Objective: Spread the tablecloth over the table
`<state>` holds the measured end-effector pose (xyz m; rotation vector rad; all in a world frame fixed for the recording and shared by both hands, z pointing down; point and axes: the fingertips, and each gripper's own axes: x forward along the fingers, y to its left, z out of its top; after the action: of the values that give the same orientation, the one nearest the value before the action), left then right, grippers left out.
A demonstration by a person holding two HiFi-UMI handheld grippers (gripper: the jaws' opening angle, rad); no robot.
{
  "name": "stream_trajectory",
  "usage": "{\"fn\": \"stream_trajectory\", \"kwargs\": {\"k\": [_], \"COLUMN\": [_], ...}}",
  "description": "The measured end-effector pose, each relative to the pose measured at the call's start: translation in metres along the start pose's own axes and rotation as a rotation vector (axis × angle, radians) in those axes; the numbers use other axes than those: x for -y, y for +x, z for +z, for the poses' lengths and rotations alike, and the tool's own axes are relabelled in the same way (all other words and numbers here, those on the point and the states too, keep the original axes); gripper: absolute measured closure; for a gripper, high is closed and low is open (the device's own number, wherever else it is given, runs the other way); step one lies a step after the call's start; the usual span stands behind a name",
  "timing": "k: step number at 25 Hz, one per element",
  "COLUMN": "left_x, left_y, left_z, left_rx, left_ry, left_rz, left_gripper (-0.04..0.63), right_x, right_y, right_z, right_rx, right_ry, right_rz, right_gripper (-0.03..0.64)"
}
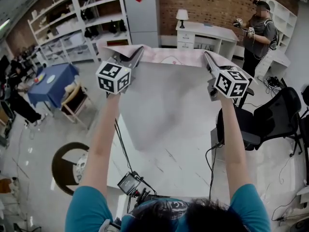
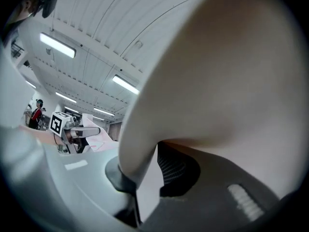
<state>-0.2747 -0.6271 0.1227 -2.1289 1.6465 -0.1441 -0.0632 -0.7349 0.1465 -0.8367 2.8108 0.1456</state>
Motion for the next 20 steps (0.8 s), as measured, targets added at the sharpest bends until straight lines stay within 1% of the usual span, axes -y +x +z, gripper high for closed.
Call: {"fn": "stream_trajectory", "kwargs": {"k": [3,5,7,10,13,16,18,20], "left_x": [-0.033,-0.049,-0.06,-0.068,-0.066,-0.046,-0.031,-0.017], "left_y": [0.023,0.027,0.024,0.023,0.021,-0.003,-0.019,-0.031], "left_z": [0.006,0.011,0.014,0.015,-0.001,-0.049,-0.081,-0.103], "left_rx": [0.04,0.077,0.114,0.142,0.117,0.077,0.039,0.0], "left_ry": [0.114,0.187,0.216,0.186,0.127,0.061,0.035,0.016], "left_rz": [0.009,0.022,0.038,0.044,0.031,0.021,0.019,0.016], "left_gripper": [0.551,0.548,0.548,0.545,0.541,0.54,0.54,0.538], "right_x": [0.009,0.006,-0.001,0.0,0.003,-0.01,-0.019,-0.025], "right_y": [0.04,0.057,0.064,0.068,0.068,0.056,0.048,0.039], "right_z": [0.022,0.033,0.04,0.043,0.029,-0.017,-0.049,-0.073], "right_rx": [0.045,0.083,0.114,0.134,0.101,0.041,-0.006,-0.049], "right_ry": [-0.09,-0.127,-0.138,-0.094,-0.045,-0.022,-0.013,-0.007], "right_rz": [0.008,0.0,0.001,0.016,0.019,0.036,0.051,0.062], "right_gripper": [0.566,0.566,0.566,0.566,0.566,0.566,0.566,0.566]}}
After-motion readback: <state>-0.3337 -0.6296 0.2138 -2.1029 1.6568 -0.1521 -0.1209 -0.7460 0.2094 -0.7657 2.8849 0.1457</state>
